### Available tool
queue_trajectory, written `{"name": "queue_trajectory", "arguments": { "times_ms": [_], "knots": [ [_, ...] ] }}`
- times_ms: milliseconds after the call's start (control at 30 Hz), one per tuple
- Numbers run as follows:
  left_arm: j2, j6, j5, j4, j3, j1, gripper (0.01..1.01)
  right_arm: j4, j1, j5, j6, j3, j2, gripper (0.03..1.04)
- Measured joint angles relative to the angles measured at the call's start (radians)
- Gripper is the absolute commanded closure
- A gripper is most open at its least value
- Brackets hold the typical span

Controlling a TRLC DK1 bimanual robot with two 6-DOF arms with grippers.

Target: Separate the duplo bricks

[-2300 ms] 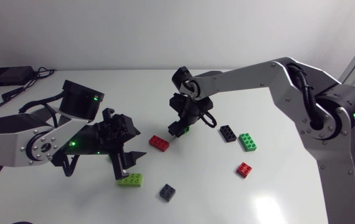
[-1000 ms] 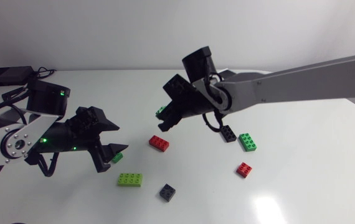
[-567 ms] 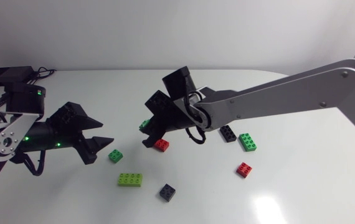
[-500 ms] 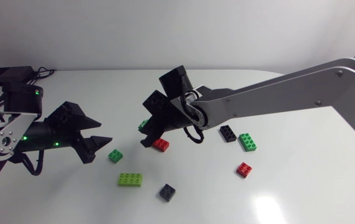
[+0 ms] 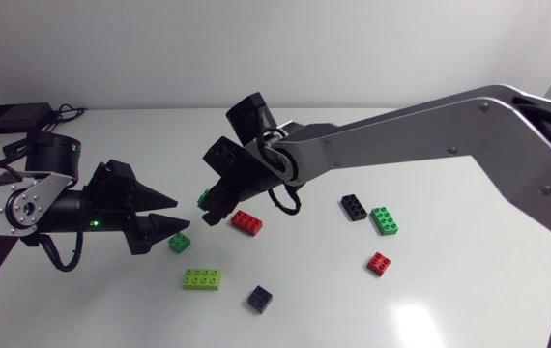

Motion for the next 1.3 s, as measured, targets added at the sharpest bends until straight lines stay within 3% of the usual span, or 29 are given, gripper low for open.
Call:
{"name": "queue_trajectory", "arguments": {
  "times_ms": [133, 500, 733, 833, 900, 1000, 1300],
  "knots": [
    [0.009, 0.064, 0.153, -0.141, 0.048, 0.057, 0.27, -0.042, 0.0, -0.128, 0.0, -0.012, -0.047, 0.81],
    [0.185, 0.511, 0.424, -0.758, 0.294, 0.198, 0.27, -0.133, -0.074, -0.498, 0.074, -0.028, -0.172, 0.81],
    [0.311, 0.895, 0.531, -1.238, 0.423, 0.22, 0.272, -0.146, -0.091, -0.595, 0.134, -0.005, -0.154, 0.81],
    [0.375, 1.134, 0.557, -1.476, 0.453, 0.219, 0.274, -0.146, -0.088, -0.606, 0.156, 0.013, -0.132, 0.81],
    [0.406, 1.281, 0.561, -1.524, 0.456, 0.214, 0.277, -0.146, -0.084, -0.613, 0.164, 0.023, -0.117, 0.81],
    [0.433, 1.379, 0.565, -1.532, 0.457, 0.213, 0.277, -0.146, -0.077, -0.617, 0.174, 0.032, -0.101, 0.81],
    [0.433, 1.423, 0.575, -1.538, 0.457, 0.21, 0.282, -0.146, -0.043, -0.62, 0.188, 0.05, -0.098, 0.81]
  ]
}}
